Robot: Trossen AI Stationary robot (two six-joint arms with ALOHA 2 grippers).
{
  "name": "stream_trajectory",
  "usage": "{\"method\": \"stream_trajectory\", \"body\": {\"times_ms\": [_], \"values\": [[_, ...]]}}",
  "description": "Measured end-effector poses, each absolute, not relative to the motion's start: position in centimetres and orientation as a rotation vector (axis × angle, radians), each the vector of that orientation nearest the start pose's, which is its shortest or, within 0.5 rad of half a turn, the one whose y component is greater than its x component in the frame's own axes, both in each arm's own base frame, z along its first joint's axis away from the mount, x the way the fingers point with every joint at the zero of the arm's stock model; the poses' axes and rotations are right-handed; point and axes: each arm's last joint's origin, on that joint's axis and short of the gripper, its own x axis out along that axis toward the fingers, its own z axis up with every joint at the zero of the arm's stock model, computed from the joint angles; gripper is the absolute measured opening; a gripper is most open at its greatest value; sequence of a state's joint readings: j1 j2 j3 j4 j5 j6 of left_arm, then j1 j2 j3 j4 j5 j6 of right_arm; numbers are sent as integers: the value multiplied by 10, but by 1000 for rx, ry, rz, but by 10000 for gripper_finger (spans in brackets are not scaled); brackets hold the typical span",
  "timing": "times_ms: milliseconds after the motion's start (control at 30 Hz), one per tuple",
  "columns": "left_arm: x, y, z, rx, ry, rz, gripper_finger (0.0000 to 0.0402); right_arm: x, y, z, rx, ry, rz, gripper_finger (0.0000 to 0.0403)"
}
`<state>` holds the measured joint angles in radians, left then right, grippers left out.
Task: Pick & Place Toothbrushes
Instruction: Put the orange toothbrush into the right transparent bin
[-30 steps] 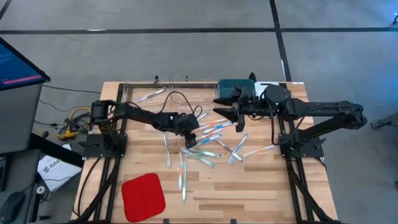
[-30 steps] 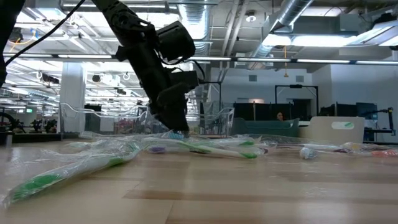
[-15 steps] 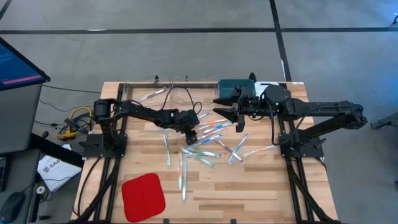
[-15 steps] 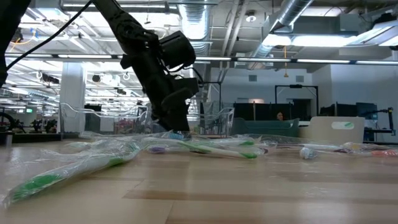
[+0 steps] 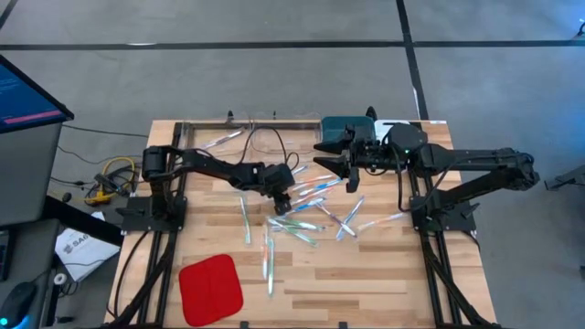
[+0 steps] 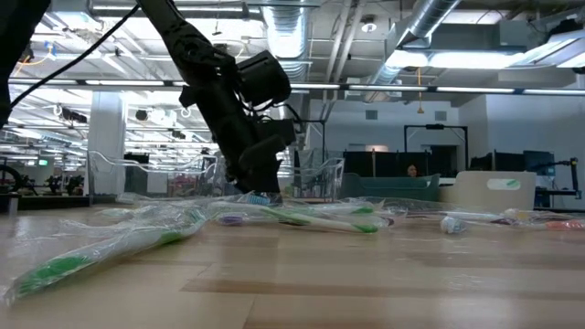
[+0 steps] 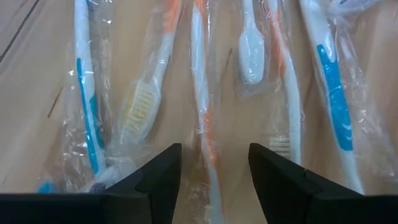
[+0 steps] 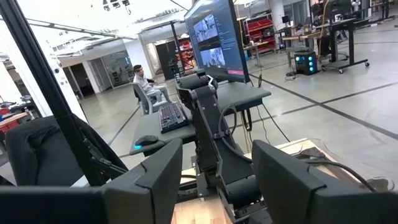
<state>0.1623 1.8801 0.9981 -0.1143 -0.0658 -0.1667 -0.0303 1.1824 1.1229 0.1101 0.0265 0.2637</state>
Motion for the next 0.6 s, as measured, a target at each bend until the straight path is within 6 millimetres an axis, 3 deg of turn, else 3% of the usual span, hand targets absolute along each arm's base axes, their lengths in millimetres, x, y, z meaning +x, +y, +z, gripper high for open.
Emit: {"method": "stream_trajectory", "body": {"times_ms": [167, 400, 600], "values": [[349, 58, 123, -182, 986, 305, 152, 265, -9, 398, 264, -57, -50, 189], [348, 59, 122, -183, 1001, 310, 25, 265, -9, 398, 264, -57, -50, 189], [347, 58, 124, -220, 1000, 320, 26, 265, -9, 398, 264, -57, -49, 189]]}}
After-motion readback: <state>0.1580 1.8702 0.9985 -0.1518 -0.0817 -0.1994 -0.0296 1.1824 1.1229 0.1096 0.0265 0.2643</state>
